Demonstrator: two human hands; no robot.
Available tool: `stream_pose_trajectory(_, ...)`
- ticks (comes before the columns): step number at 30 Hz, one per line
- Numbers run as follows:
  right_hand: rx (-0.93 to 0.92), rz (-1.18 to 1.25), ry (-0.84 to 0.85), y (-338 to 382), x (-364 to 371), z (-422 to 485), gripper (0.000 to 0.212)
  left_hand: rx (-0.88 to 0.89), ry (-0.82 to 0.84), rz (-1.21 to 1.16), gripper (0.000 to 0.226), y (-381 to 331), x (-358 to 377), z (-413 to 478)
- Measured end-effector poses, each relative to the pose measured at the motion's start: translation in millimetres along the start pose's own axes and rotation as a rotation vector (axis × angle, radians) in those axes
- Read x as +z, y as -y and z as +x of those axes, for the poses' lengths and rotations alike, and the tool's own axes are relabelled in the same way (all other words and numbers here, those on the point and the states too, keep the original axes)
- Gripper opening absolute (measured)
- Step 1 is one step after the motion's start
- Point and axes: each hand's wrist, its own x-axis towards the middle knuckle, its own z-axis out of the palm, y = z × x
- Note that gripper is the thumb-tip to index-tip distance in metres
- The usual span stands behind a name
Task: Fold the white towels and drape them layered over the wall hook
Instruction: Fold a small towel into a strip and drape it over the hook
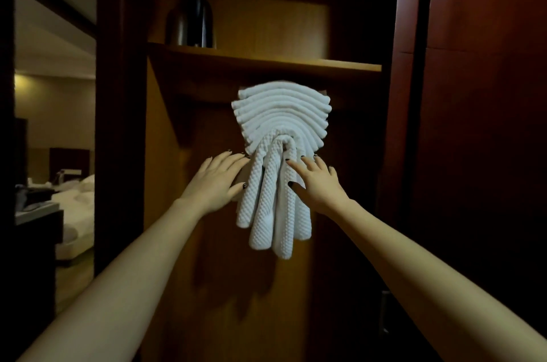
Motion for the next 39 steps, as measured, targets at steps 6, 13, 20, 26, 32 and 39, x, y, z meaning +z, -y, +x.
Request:
stream_pose_trajectory(6,0.081,0.07,0.184,23,8,-77,0.059,-0.054,0.067,-0.08,0.06,-33,8,-79)
stream_pose_trajectory(13,0.038,0.149,0.332,88,61,-136,0.061,-0.158,0.208,-0.09,0.061,-28,27,-199)
stream_pose_trajectory(20,-0.17,0.226,0.493,223,139,-164,0.061,-0.324,0.323,-0.082,0.063,58,23,-364)
stream_pose_trajectory(26,-0.287,0.402,0.588,390,194,-209,0.06,-0.559,0.42,0.018,0.065,142,-15,-514)
stream_pose_trajectory(32,-0.318,0.525,0.79,536,249,-291,0.06,-0.733,0.559,-0.001,0.066,197,-55,-685)
stream_pose_trajectory(39,-0.477,0.566,0.931,676,288,-365,0.057,-1.012,0.635,-0.024,0.064,211,-93,-834)
